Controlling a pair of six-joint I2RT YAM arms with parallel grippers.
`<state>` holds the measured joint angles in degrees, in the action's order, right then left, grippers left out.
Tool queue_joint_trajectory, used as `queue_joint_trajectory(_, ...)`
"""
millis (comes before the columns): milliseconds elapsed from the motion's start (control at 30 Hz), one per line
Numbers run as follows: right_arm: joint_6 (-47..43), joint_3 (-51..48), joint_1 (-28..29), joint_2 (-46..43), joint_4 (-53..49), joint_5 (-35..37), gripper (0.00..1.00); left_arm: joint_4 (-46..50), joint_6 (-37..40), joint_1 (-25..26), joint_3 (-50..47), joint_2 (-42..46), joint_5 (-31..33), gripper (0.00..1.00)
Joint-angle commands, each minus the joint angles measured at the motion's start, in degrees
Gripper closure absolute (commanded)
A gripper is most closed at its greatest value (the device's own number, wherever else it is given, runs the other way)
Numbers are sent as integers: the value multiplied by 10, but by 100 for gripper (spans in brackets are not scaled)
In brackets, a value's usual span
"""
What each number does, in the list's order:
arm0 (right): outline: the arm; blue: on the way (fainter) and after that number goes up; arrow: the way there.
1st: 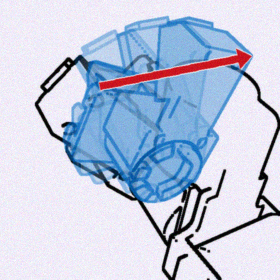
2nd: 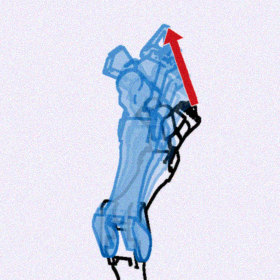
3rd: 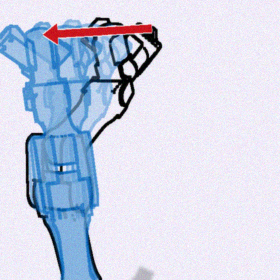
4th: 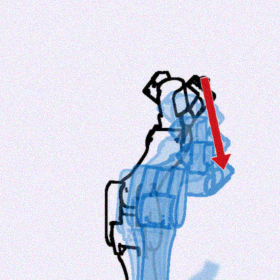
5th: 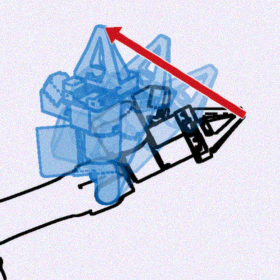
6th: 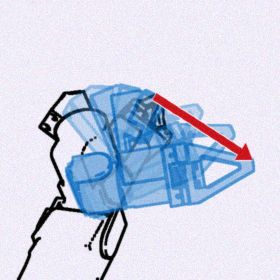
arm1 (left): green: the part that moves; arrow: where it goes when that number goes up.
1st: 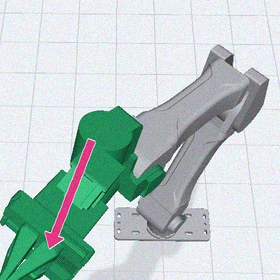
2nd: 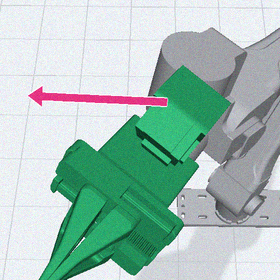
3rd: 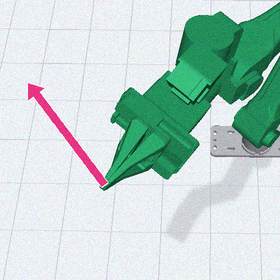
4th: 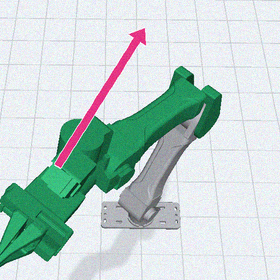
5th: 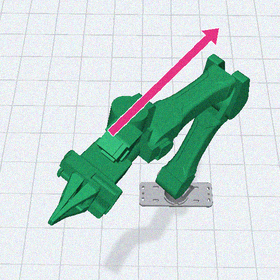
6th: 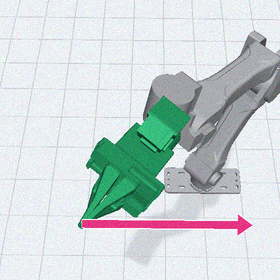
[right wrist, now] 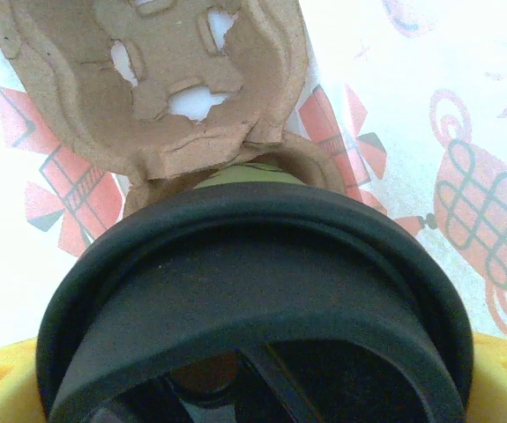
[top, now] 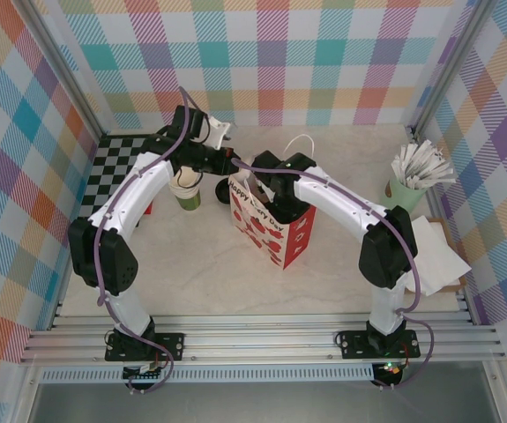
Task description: Pack the takeout coffee
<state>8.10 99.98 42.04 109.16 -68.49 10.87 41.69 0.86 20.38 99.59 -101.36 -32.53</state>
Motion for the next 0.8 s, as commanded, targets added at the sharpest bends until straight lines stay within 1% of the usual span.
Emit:
queue_joint_trajectory(0, 3, 9, -1, -26, -15, -5, 11, 17, 2, 3, 13, -13, -2, 100)
queue_joint_trajectory(767, 0, 3, -1, -25, -13, -9, 10, 19, 4, 3, 11, -11, -2, 100)
